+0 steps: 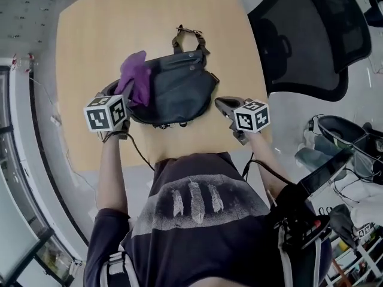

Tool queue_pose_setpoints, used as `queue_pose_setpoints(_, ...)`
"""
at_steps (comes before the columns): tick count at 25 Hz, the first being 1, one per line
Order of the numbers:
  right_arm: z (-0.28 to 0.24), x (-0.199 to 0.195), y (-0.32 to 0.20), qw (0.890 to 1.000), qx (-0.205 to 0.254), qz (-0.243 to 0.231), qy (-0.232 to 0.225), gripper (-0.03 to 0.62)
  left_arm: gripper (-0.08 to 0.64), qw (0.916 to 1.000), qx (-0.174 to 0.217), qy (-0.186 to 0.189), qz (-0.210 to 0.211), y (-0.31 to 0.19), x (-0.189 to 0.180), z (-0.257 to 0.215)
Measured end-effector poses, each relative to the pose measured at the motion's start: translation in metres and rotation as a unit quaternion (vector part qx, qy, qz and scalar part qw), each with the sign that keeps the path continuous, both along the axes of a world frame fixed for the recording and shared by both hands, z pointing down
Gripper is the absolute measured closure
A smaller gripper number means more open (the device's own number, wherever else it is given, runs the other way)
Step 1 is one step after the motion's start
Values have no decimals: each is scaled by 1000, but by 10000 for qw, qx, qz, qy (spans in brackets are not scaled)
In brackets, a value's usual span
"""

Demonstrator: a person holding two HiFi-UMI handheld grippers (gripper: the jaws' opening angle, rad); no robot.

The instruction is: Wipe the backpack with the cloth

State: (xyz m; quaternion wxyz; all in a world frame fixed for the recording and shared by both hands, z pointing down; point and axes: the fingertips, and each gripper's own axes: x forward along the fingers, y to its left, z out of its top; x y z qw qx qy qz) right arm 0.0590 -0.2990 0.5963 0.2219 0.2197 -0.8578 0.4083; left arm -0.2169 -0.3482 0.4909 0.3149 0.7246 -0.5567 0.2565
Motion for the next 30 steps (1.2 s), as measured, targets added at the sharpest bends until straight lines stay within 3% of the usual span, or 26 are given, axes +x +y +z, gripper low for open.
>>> queue_pose_setpoints(3, 3, -4, -3, 9998, 25, -66, 190, 591, 460, 9979, -335, -338, -443, 14, -53, 35)
queue_pose_setpoints(6, 1, -12, -5, 9996, 38, -128, 263, 591, 460, 9958, -693, -564, -219, 26, -52, 74)
queue_pose_setpoints(10, -4, -23, -6, 9995, 76, -179, 240, 591, 460, 9940, -719, -817, -94, 27, -38, 90)
queue_pose_setpoints(14, -5, -27, -6, 9996, 114, -115, 223, 591, 462, 9911, -952, -843, 384, 26, -5, 95)
queue_pose_setpoints(18, -7, -29, -7, 9997, 190, -50, 134, 591, 469, 9819, -1234, -1180, 819, 21, 13, 99)
queue_pose_setpoints(21, -11, -32, -5, 9991, 342, -198, 138, 591, 471, 9811, -1289, -1050, 993, 17, 26, 95)
queue_pose_setpoints(24, -13, -37, -4, 9974, 530, -438, 218, 591, 470, 9754, -1272, -1180, 1361, 10, 48, 94)
queue_pose_setpoints(27, -12, -40, -3, 9953, 653, -642, 329, 591, 469, 9719, -1235, -928, 1777, 2, 92, 94)
queue_pose_setpoints(30, -14, -42, -1, 9947, 666, -693, 365, 591, 471, 9576, -1289, -1235, 2261, -1, 124, 98)
